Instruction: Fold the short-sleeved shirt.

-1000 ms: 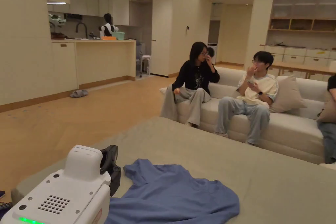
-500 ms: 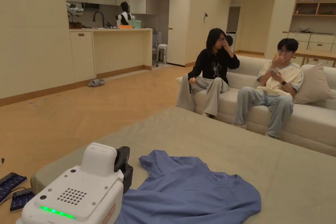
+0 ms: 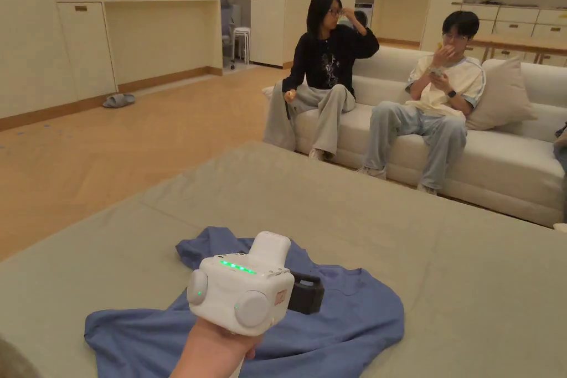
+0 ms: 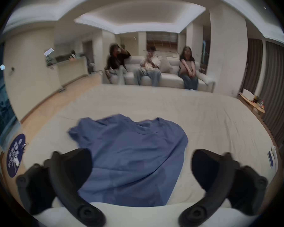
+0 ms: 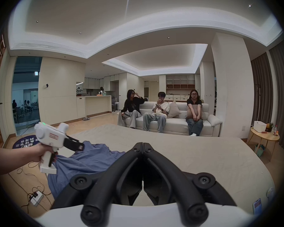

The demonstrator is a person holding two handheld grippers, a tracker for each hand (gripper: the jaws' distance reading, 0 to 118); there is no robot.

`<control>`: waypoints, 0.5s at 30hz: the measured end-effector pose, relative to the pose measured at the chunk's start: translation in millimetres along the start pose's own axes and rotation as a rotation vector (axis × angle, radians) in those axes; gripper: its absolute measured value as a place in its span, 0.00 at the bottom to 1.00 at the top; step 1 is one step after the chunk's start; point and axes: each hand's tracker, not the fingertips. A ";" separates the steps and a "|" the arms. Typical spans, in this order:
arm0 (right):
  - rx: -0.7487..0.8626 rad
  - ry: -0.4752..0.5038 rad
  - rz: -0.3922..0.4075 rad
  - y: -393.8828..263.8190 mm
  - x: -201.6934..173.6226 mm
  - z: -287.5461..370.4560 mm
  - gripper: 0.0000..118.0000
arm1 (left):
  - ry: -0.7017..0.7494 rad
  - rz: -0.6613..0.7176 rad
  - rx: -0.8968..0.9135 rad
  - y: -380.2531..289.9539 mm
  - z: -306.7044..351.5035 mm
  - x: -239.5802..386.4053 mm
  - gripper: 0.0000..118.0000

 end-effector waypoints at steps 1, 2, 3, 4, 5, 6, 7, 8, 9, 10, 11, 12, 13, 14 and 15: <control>-0.008 -0.010 -0.001 -3.2 3.3 -3.8 0.00 | -0.013 -0.004 0.044 2.2 -20.4 8.7 0.97; -0.016 -0.017 -0.002 -6.6 6.3 -7.3 0.00 | -0.026 -0.015 0.010 2.8 -40.5 16.2 0.97; -0.024 -0.024 -0.003 -10.8 9.4 -11.2 0.00 | -0.049 -0.050 -0.037 3.5 -64.4 22.2 0.97; -0.033 -0.034 -0.005 -14.9 11.9 -14.6 0.00 | -0.052 -0.051 -0.069 3.3 -85.8 28.0 0.97; -0.045 -0.042 -0.007 -19.0 14.7 -18.1 0.00 | -0.061 -0.066 -0.098 1.5 -106.6 33.6 0.97; -0.059 -0.048 -0.012 -23.3 17.6 -21.6 0.00 | -0.078 -0.070 -0.127 -3.0 -126.6 41.6 0.97; -0.072 -0.055 -0.015 -27.8 20.2 -24.8 0.00 | -0.090 -0.075 -0.147 -5.7 -145.6 47.2 0.97; -0.082 -0.062 -0.016 -32.1 22.0 -27.5 0.00 | -0.097 -0.093 -0.185 -8.2 -161.9 52.1 0.97; -0.095 -0.068 -0.018 -36.6 24.3 -30.2 0.00 | -0.097 -0.102 -0.224 -11.2 -179.0 57.0 0.97; -0.108 -0.075 -0.018 -40.8 26.2 -32.8 0.00 | -0.079 -0.110 -0.243 -15.7 -187.9 62.9 0.97; -0.121 -0.083 -0.018 -44.3 27.8 -35.2 0.00 | -0.086 -0.110 -0.251 -19.7 -200.3 64.6 0.97; -0.131 -0.089 -0.021 -49.0 30.3 -36.9 0.00 | -0.074 -0.105 -0.276 -24.9 -212.0 65.2 0.97; -0.143 -0.091 -0.025 -52.0 32.0 -38.9 0.00 | -0.059 -0.090 -0.314 -29.9 -219.6 65.0 0.96; -0.153 -0.093 -0.030 -54.2 33.5 -40.6 0.00 | -0.052 -0.086 -0.338 -35.5 -225.0 64.2 0.95; -0.161 -0.097 -0.036 -56.1 34.4 -42.1 0.00 | -0.042 -0.060 -0.351 -42.1 -229.5 60.3 0.94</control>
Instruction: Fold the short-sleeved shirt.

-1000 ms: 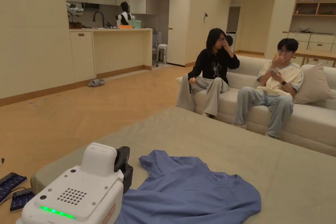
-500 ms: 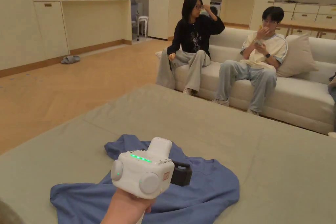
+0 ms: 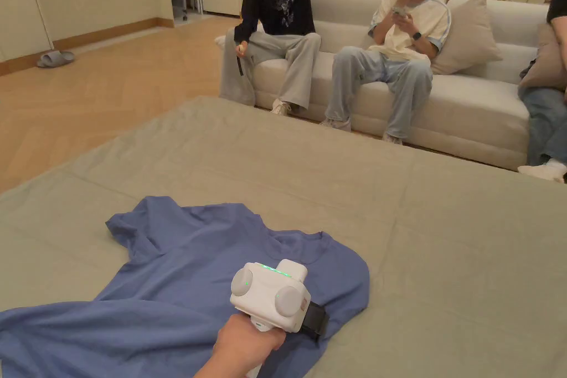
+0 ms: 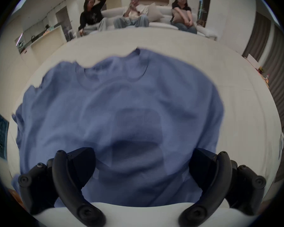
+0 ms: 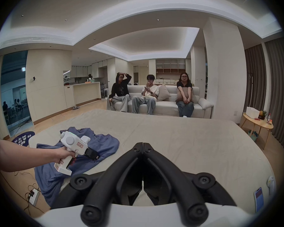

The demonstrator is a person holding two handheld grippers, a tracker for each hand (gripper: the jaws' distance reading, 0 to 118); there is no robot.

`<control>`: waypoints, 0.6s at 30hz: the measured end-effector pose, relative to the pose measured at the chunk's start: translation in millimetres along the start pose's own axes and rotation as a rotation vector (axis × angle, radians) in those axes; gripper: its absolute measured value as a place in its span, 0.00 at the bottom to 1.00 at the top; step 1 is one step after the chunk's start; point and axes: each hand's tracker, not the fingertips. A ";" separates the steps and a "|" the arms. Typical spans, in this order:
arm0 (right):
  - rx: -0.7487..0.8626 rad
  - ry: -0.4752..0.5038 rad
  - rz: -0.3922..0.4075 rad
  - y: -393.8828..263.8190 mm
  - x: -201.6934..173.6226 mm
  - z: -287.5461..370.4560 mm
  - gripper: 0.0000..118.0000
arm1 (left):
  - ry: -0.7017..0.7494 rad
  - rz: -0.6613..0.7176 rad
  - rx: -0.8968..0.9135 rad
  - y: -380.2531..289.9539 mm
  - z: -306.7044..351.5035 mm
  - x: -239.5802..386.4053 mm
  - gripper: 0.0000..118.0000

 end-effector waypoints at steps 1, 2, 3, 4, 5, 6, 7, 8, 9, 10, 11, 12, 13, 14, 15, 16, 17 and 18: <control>-0.005 -0.004 -0.002 -2.0 1.4 -0.9 0.00 | -0.036 0.063 -0.001 -3.8 -2.2 -5.1 0.90; -0.008 -0.007 -0.003 -2.7 1.4 -1.8 0.00 | -0.027 0.065 0.077 -3.6 6.6 -5.1 0.82; -0.011 -0.010 -0.005 -3.0 1.3 -2.4 0.00 | 0.000 0.093 0.070 0.1 13.8 -3.4 0.55; -0.013 -0.009 -0.008 -3.1 1.1 -2.4 0.00 | 0.005 0.105 0.071 0.9 19.6 -4.2 0.55; -0.014 -0.008 -0.011 -3.5 1.1 -2.3 0.00 | -0.033 0.095 0.119 0.8 26.5 -7.3 0.44; -0.015 -0.004 -0.014 -3.3 -0.2 -2.8 0.00 | -0.004 0.076 0.141 1.2 30.2 -8.9 0.18; -0.017 -0.001 -0.014 -2.7 -2.6 -3.3 0.00 | 0.056 0.033 0.161 5.8 32.4 -7.5 0.00; -0.016 0.002 -0.016 -2.0 -4.4 -2.9 0.00 | 0.094 0.047 0.106 4.4 33.1 -17.9 0.00; -0.011 0.010 -0.023 -1.7 -5.6 -0.8 0.00 | -0.044 0.105 0.057 0.2 29.6 -17.3 0.00; -0.006 0.018 -0.029 -0.5 -7.1 0.6 0.00 | -0.032 0.111 0.062 0.7 31.4 -16.1 0.00; -0.005 0.023 -0.034 0.9 -8.2 1.8 0.00 | -0.008 0.123 0.094 1.7 35.5 -15.1 0.00; -0.004 0.027 -0.041 2.3 -8.9 3.5 0.00 | -0.014 0.150 0.116 0.8 40.7 -11.8 0.00; -0.002 0.032 -0.049 5.7 -10.1 6.6 0.00 | -0.015 0.160 0.135 0.7 46.7 -3.7 0.00; 0.000 0.032 -0.052 6.6 -9.1 9.4 0.00 | -0.018 0.152 0.154 1.7 51.4 5.5 0.00; 0.002 0.029 -0.052 7.5 -7.7 13.0 0.00 | -0.015 0.087 0.163 7.1 58.4 19.9 0.00; 0.006 0.021 -0.053 8.1 -5.2 17.7 0.00 | -0.003 0.028 0.180 9.2 63.0 35.1 0.00; 0.012 0.011 -0.057 8.5 -1.5 23.6 0.00 | -0.035 -0.007 0.178 11.6 66.3 49.2 0.00; 0.016 0.001 -0.064 8.7 2.7 29.5 0.00 | -0.075 -0.014 0.187 13.6 70.6 65.0 0.00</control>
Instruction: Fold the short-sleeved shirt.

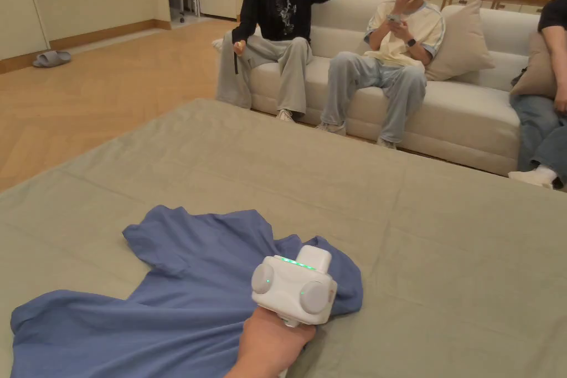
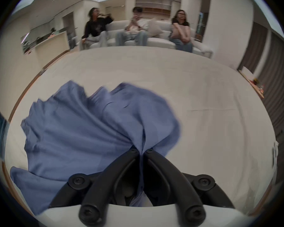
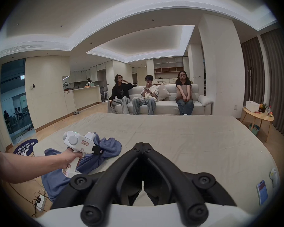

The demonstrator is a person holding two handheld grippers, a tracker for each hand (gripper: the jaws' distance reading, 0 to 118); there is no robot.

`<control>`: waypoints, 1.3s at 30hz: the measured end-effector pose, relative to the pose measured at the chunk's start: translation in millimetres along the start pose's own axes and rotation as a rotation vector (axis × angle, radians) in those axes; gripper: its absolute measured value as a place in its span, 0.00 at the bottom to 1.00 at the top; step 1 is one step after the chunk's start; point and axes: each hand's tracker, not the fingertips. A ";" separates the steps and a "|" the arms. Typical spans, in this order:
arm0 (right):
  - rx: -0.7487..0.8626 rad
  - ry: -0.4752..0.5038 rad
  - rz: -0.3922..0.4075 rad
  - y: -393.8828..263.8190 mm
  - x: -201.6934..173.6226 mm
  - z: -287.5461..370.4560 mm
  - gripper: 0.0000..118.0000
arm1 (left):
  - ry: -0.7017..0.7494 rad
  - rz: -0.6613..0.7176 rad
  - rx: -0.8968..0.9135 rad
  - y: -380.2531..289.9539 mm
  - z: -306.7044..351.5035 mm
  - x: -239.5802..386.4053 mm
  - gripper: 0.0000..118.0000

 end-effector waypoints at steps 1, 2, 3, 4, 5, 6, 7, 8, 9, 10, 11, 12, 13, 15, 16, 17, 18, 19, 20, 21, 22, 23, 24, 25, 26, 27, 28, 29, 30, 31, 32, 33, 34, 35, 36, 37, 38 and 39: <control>0.003 -0.013 -0.010 0.5 5.2 6.6 0.00 | -0.026 -0.003 0.014 6.3 0.6 20.1 0.00; 0.004 -0.026 -0.018 1.0 10.2 13.0 0.00 | -0.049 -0.012 0.023 8.0 2.7 40.1 0.00; 0.007 -0.040 -0.027 0.5 18.6 22.0 0.00 | -0.068 -0.047 0.035 7.4 5.6 68.3 0.00; 0.012 -0.056 -0.036 0.7 25.1 30.5 0.00 | -0.085 -0.125 0.039 4.2 9.0 99.9 0.00; 0.018 -0.073 -0.040 1.0 31.0 38.8 0.00 | -0.120 -0.195 0.047 1.3 13.0 130.2 0.00; 0.021 -0.095 -0.034 1.6 37.5 48.6 0.00 | -0.170 -0.282 0.054 -7.1 19.2 165.8 0.00; 0.025 -0.122 -0.031 2.2 43.9 59.0 0.00 | -0.228 -0.326 0.064 -17.0 27.4 200.7 0.00; 0.028 -0.137 -0.032 2.4 49.5 67.4 0.00 | -0.279 -0.339 0.070 -25.8 34.6 228.6 0.00; 0.031 -0.155 -0.037 2.6 56.7 77.8 0.00 | -0.350 -0.340 0.059 -37.3 43.6 263.9 0.00; 0.031 -0.173 -0.042 2.6 63.8 87.7 0.00 | -0.400 -0.361 0.053 -50.3 52.1 295.8 0.00; 0.032 -0.188 -0.046 2.2 69.8 96.3 0.00 | -0.436 -0.388 0.042 -62.1 59.9 322.9 0.00; 0.036 -0.202 -0.050 1.6 76.1 106.3 0.00 | -0.482 -0.408 0.032 -77.0 69.2 352.5 0.00; 0.041 -0.218 -0.055 0.7 82.1 115.9 0.00 | -0.521 -0.447 0.032 -92.1 78.9 381.0 0.00; 0.045 -0.245 -0.063 -2.0 94.4 131.6 0.00 | -0.585 -0.523 0.016 -124.6 93.3 424.7 0.00; 0.047 -0.264 -0.070 -3.4 99.5 138.2 0.00 | -0.601 -0.541 -0.013 -142.9 97.3 443.2 0.00; 0.047 -0.269 -0.079 -4.6 104.4 143.6 0.00 | -0.619 -0.558 -0.040 -159.4 98.8 457.0 0.00; 0.048 -0.277 -0.087 -6.2 109.0 148.2 0.00 | -0.629 -0.583 -0.070 -176.3 98.4 469.9 0.00; 0.047 -0.290 -0.094 -7.4 110.7 150.0 0.00 | -0.625 -0.565 -0.109 -190.8 97.6 479.9 0.00; 0.046 -0.297 -0.097 -8.8 113.4 152.2 0.00 | -0.628 -0.557 -0.133 -199.1 96.1 485.0 0.00; 0.045 -0.303 -0.100 -10.4 116.1 154.1 0.00 | -0.617 -0.553 -0.140 -202.4 96.1 484.1 0.00; 0.043 -0.310 -0.105 -11.0 117.8 155.8 0.00 | -0.589 -0.551 -0.122 -204.3 95.0 482.0 0.01; 0.042 -0.318 -0.109 -10.9 118.7 157.8 0.00 | -0.546 -0.549 -0.096 -201.3 96.3 477.0 0.02; 0.047 -0.318 -0.112 -10.1 118.6 161.4 0.00 | -0.559 -0.531 -0.061 -195.3 99.9 470.1 0.06; 0.052 -0.316 -0.113 -9.3 118.0 164.9 0.00 | -0.586 -0.498 -0.040 -186.4 102.4 462.5 0.19; 0.062 -0.321 -0.114 -7.8 116.3 169.0 0.00 | -0.597 -0.438 -0.018 -174.6 111.8 450.0 0.45; 0.069 -0.322 -0.117 -6.7 116.8 173.2 0.00 | -0.622 -0.377 0.020 -163.4 122.4 435.7 0.81; 0.075 -0.318 -0.122 -4.2 115.6 177.5 0.00 | -0.659 -0.316 0.055 -150.0 137.0 417.2 0.97; 0.081 -0.315 -0.130 -1.6 113.9 181.7 0.00 | -0.717 -0.287 0.115 -136.3 158.2 397.7 0.99; 0.094 -0.309 -0.136 0.5 111.3 187.3 0.00 | -0.775 -0.241 0.190 -120.1 180.1 376.8 0.98; 0.105 -0.306 -0.133 4.7 107.1 192.6 0.00 | -0.748 -0.232 0.214 -105.5 206.5 352.9 0.98; 0.108 -0.307 -0.130 7.4 103.7 196.7 0.00 | -0.721 -0.214 0.261 -94.6 230.5 332.3 0.98; 0.119 -0.305 -0.126 10.1 99.7 202.7 0.00 | -0.718 -0.201 0.347 -84.2 263.3 305.4 0.98; 0.134 -0.297 -0.122 12.7 95.5 209.4 0.00 | -0.701 -0.226 0.449 -78.6 297.2 274.9 0.98; 0.144 -0.291 -0.113 15.2 91.7 215.1 0.00 | -0.650 -0.213 0.546 -75.2 326.3 248.0 0.98; 0.154 -0.287 -0.095 17.1 87.2 220.8 0.00 | -0.591 -0.209 0.656 -77.5 359.7 218.7 0.98; 0.161 -0.290 -0.071 18.2 82.8 226.1 0.00 | -0.518 -0.207 0.743 -79.6 390.1 190.8 0.98; 0.166 -0.291 -0.054 18.9 79.4 230.5 0.00 | -0.445 -0.211 0.816 -83.1 414.5 168.0 0.99; 0.168 -0.290 -0.038 19.1 76.9 234.6 0.00 | -0.330 -0.184 0.882 -89.2 439.7 146.0 0.99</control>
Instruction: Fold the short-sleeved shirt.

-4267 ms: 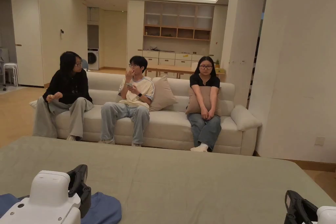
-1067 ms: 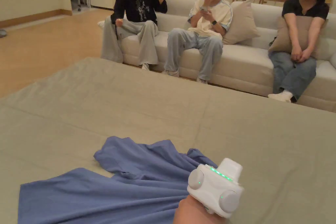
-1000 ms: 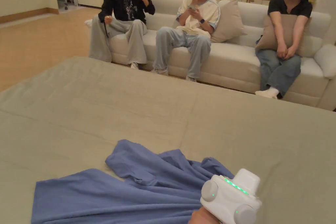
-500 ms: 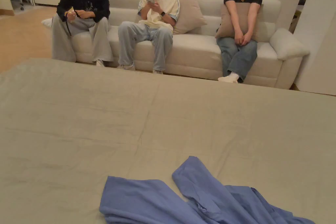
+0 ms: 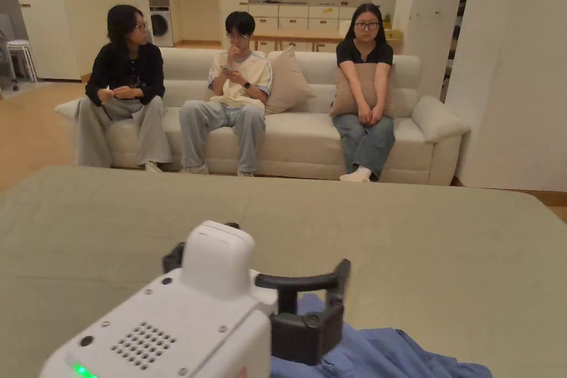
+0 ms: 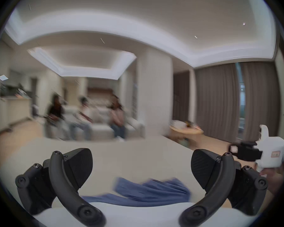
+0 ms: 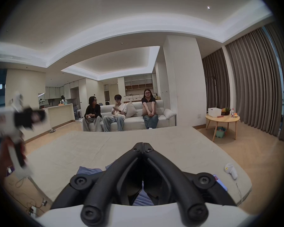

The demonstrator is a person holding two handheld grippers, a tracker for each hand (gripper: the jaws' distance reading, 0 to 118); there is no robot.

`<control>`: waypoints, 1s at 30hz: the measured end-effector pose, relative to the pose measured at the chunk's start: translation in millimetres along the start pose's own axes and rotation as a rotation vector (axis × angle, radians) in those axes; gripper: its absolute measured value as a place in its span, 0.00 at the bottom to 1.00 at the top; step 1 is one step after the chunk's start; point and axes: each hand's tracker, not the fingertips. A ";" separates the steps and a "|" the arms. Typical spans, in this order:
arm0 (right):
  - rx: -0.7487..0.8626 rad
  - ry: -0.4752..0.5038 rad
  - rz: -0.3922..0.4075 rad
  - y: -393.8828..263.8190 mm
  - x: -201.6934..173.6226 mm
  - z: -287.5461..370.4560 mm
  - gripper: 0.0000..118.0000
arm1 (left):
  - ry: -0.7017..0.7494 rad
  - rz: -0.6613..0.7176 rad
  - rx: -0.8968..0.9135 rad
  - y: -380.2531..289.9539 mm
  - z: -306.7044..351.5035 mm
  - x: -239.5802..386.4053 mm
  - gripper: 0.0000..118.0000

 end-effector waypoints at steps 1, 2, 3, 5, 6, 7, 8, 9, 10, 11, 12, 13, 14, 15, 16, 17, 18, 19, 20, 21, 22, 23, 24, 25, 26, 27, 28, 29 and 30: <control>-0.001 -0.002 0.009 1.4 -1.6 3.5 0.00 | 0.073 0.006 0.053 10.3 22.4 -11.8 0.99; 0.001 -0.004 0.016 3.1 -3.3 7.7 0.00 | 0.137 -0.045 0.105 19.8 49.2 -21.1 0.99; 0.011 -0.007 0.029 4.2 -5.0 12.0 0.00 | 0.197 -0.090 0.134 26.1 71.8 -27.9 0.99; 0.043 -0.035 0.071 5.9 -8.8 20.9 0.00 | 0.308 -0.142 0.149 30.9 113.9 -40.0 0.99; 0.060 -0.051 0.090 6.7 -10.8 25.1 0.00 | 0.357 -0.145 0.127 30.9 128.6 -42.8 0.99; 0.072 -0.064 0.100 6.9 -12.5 29.4 0.00 | 0.432 -0.157 0.137 25.0 144.5 -44.0 0.99; 0.089 -0.080 0.108 6.4 -13.6 33.8 0.00 | 0.468 -0.164 0.158 17.7 158.8 -46.2 0.99; 0.099 -0.084 0.112 6.8 -14.8 38.2 0.00 | 0.483 -0.167 0.158 10.7 169.0 -47.3 0.98; 0.108 -0.092 0.114 7.3 -16.1 42.7 0.00 | 0.493 -0.185 0.150 5.0 177.2 -47.9 0.92; 0.115 -0.098 0.112 7.8 -17.0 47.1 0.00 | 0.497 -0.190 0.140 -0.5 182.9 -47.6 0.69; 0.121 -0.100 0.109 7.6 -16.9 50.4 0.00 | 0.510 -0.180 0.108 -5.0 184.0 -49.2 0.06; 0.131 -0.103 0.107 7.5 -17.2 54.2 0.00 | 0.585 -0.162 0.064 -7.6 181.5 -53.8 0.00; 0.135 -0.105 0.106 8.1 -17.4 57.0 0.00 | 0.528 -0.123 0.033 -10.9 176.5 -55.7 0.00; 0.134 -0.105 0.104 9.4 -17.3 58.2 0.00 | 0.478 -0.097 0.010 -14.7 172.9 -59.1 0.00; 0.132 -0.104 0.103 10.8 -15.9 59.3 0.00 | 0.476 -0.075 0.012 -19.2 168.2 -60.7 0.00; 0.130 -0.101 0.100 11.6 -15.1 59.7 0.00 | 0.487 -0.081 0.016 -23.2 162.8 -61.2 0.00; 0.130 -0.103 0.098 11.8 -15.0 59.5 0.00 | 0.481 -0.079 0.013 -22.4 161.1 -61.7 0.00; 0.129 -0.105 0.097 12.3 -14.7 59.4 0.00 | 0.471 -0.076 0.008 -25.8 154.0 -63.5 0.00; 0.127 -0.106 0.095 12.0 -12.4 58.3 0.00 | 0.462 -0.060 -0.005 -28.6 146.5 -65.6 0.00; 0.126 -0.109 0.092 12.3 -11.8 57.5 0.00 | 0.455 -0.047 -0.013 -32.1 138.5 -67.5 0.00; 0.125 -0.108 0.081 12.7 -10.7 56.3 0.00 | 0.443 -0.044 -0.017 -35.2 133.1 -67.8 0.00; 0.124 -0.104 0.070 13.4 -9.6 54.6 0.00 | 0.433 -0.046 -0.035 -40.2 121.5 -70.0 0.00; 0.123 -0.104 0.063 14.1 -9.0 52.5 0.00 | 0.432 -0.049 -0.064 -44.9 108.6 -71.8 0.00; 0.120 -0.105 0.059 14.4 -9.0 49.4 0.00 | 0.410 -0.043 -0.095 -51.9 93.4 -76.1 0.00; 0.118 -0.104 0.058 14.3 -9.0 46.2 0.00 | 0.388 -0.017 -0.117 -61.8 78.0 -81.8 0.00; 0.116 -0.103 0.059 14.1 -9.5 43.2 0.00 | 0.389 0.004 -0.149 -68.8 61.5 -86.2 0.00; 0.114 -0.103 0.061 14.0 -9.3 38.7 0.00 | 0.369 0.041 -0.194 -77.7 41.7 -93.5 0.00; 0.111 -0.100 0.063 13.6 -9.6 34.7 0.00 | 0.339 0.087 -0.230 -87.8 21.6 -101.9 0.00; 0.107 -0.098 0.064 13.4 -10.2 30.8 0.00 | 0.333 0.129 -0.261 -98.9 4.6 -112.7 0.00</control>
